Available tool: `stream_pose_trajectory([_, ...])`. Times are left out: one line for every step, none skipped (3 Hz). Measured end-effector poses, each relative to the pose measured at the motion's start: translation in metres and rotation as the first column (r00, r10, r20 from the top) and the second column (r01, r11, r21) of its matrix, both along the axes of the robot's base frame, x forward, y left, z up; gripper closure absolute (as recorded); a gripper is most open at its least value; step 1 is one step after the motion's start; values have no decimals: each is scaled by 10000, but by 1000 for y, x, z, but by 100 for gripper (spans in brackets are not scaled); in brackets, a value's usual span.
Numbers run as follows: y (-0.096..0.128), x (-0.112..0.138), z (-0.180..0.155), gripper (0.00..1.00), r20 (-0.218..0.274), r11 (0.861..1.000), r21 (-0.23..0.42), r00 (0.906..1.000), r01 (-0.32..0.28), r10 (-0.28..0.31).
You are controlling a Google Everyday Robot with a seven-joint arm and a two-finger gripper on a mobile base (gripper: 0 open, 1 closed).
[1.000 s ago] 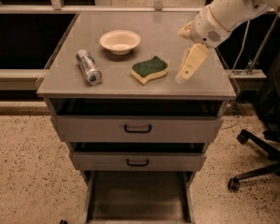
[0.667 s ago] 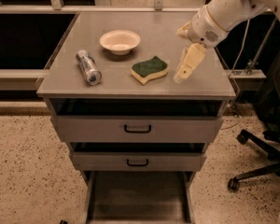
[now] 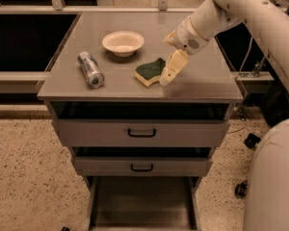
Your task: Place sponge into bottom drawer
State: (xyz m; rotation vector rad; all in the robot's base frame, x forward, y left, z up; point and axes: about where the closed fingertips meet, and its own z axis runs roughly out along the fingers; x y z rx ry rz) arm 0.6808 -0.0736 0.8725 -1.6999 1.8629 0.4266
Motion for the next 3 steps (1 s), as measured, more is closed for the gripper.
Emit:
stream_pose_trajectory([20, 10, -22, 0, -491, 9996, 208, 9986, -173, 183])
stream_pose_trajectory([28, 9, -44, 0, -715, 9995, 253, 9972, -209, 227])
stream_pose_trajectory([30, 8, -47, 19, -768, 9994, 241, 9967, -231, 249])
